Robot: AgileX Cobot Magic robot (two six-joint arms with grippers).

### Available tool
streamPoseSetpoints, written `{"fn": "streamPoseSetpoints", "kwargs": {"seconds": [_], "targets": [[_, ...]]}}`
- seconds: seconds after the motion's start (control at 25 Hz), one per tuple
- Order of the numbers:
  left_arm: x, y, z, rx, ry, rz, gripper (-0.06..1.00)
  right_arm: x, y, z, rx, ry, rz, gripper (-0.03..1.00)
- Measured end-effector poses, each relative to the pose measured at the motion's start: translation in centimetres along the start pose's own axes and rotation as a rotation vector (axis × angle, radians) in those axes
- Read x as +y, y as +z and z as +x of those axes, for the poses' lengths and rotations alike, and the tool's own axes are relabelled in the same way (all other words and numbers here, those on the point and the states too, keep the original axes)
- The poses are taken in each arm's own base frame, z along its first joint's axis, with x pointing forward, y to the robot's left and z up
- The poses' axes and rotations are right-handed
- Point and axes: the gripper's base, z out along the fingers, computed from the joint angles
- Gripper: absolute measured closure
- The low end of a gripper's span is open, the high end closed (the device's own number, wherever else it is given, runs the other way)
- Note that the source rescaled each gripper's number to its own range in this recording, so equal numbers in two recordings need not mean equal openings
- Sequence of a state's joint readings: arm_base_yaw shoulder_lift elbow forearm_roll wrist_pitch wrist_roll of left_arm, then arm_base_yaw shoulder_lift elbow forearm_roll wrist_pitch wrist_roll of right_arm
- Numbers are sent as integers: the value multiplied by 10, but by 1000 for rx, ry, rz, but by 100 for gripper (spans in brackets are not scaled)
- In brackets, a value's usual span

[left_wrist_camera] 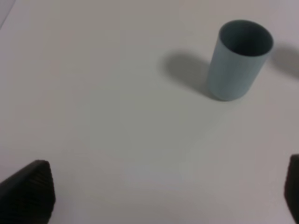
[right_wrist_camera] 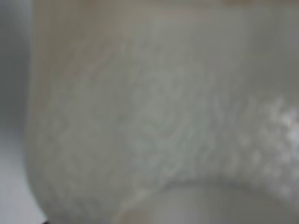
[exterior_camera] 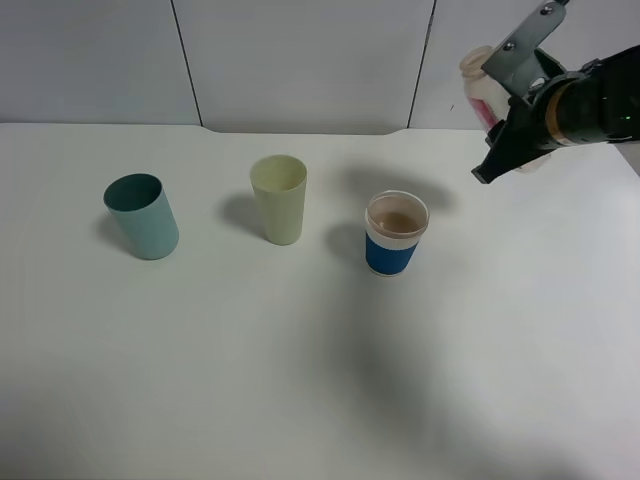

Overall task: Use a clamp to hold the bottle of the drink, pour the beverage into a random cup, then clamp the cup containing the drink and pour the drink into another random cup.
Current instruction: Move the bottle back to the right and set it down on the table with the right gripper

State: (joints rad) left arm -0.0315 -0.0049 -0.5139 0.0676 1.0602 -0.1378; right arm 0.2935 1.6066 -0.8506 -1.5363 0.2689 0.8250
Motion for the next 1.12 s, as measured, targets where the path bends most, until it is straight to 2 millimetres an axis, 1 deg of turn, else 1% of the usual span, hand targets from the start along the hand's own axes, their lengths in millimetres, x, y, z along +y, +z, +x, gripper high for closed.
{"fn": "streamPoseSetpoints", "kwargs": {"seconds": [0.08, 0.12, 0.16, 0.24, 0.32, 0.4, 0.52, 0.72, 0.88, 1.0, 1.04, 1.12], "targets": [[0, 0, 0, 0, 0, 0, -6, -3, 2, 3, -18, 47, -25, 97], [0, 0, 0, 0, 0, 0, -6, -10, 6, 11, -36, 142, -64, 97], [0, 0, 0, 0, 0, 0, -6, -15, 10, 19, -45, 202, -92, 97], [0, 0, 0, 0, 0, 0, -6, -17, 12, 22, -49, 222, -103, 97], [0, 0, 0, 0, 0, 0, -6, -24, 16, 32, -59, 267, -132, 97], [0, 0, 0, 0, 0, 0, -6, -32, 22, 47, -69, 327, -166, 97], [0, 0, 0, 0, 0, 0, -6, -37, 24, 55, -70, 351, -174, 97], [0, 0, 0, 0, 0, 0, -6, -33, 28, 56, -79, 371, -208, 97], [0, 0, 0, 0, 0, 0, -6, -28, 36, 58, -70, 415, -231, 97], [0, 0, 0, 0, 0, 0, -6, -20, 47, 62, -64, 443, -258, 97], [0, 0, 0, 0, 0, 0, -6, -15, 53, 63, -83, 445, -277, 97], [0, 0, 0, 0, 0, 0, -6, -13, 56, 63, -102, 448, -285, 97]]}}
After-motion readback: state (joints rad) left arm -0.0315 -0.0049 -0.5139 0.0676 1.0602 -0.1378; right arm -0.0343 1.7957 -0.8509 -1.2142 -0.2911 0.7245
